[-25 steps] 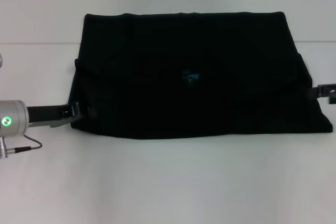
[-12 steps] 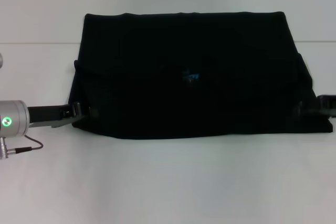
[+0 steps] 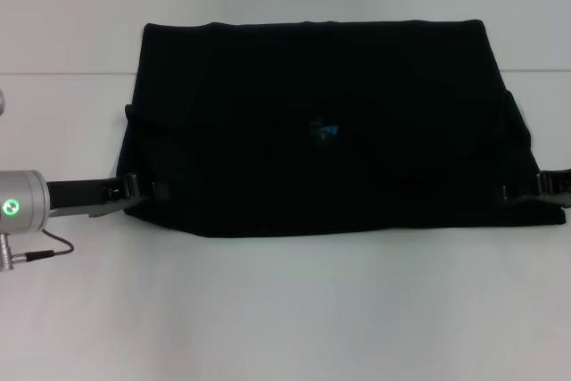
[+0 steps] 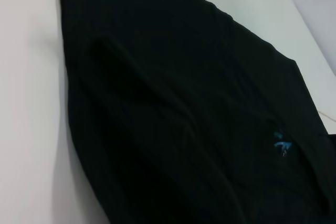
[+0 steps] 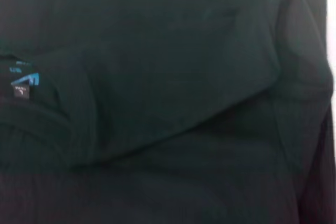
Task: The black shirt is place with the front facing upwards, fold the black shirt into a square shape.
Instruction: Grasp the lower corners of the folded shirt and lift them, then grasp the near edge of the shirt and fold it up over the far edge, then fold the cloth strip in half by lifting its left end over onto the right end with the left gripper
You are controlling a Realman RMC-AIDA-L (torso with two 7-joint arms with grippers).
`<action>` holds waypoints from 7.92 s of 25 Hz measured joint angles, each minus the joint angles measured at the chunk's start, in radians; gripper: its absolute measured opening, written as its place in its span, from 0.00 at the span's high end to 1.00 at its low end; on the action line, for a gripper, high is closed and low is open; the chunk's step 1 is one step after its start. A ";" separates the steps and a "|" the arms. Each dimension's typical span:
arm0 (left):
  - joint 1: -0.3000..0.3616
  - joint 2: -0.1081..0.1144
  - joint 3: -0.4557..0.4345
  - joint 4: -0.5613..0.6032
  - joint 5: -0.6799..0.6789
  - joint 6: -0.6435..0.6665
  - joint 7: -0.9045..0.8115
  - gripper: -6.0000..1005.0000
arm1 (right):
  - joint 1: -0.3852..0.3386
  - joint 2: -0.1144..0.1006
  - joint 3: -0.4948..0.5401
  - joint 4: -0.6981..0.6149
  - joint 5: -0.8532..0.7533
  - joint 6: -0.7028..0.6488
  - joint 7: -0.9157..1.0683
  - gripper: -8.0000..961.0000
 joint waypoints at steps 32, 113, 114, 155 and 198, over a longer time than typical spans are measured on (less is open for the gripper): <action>0.119 0.072 0.003 0.088 0.211 0.820 -0.107 0.97 | -0.161 0.004 -0.001 -0.225 -0.073 -0.801 -0.332 0.94; -0.025 -0.142 -0.370 -0.018 -0.154 -0.410 0.244 0.55 | -0.012 0.152 0.342 0.221 0.608 0.485 -0.600 0.25; -0.022 -0.141 -0.370 -0.018 -0.160 -0.402 0.244 0.52 | -0.022 0.149 0.343 0.217 0.622 0.466 -0.601 0.24; 0.329 -0.006 -0.328 0.251 0.178 0.407 -0.296 0.12 | -0.208 0.166 0.129 0.232 0.723 -0.161 -1.620 0.06; 0.189 -0.020 -0.244 0.166 0.196 0.262 -0.320 0.38 | -0.191 0.165 0.116 0.248 0.735 -0.156 -1.621 0.06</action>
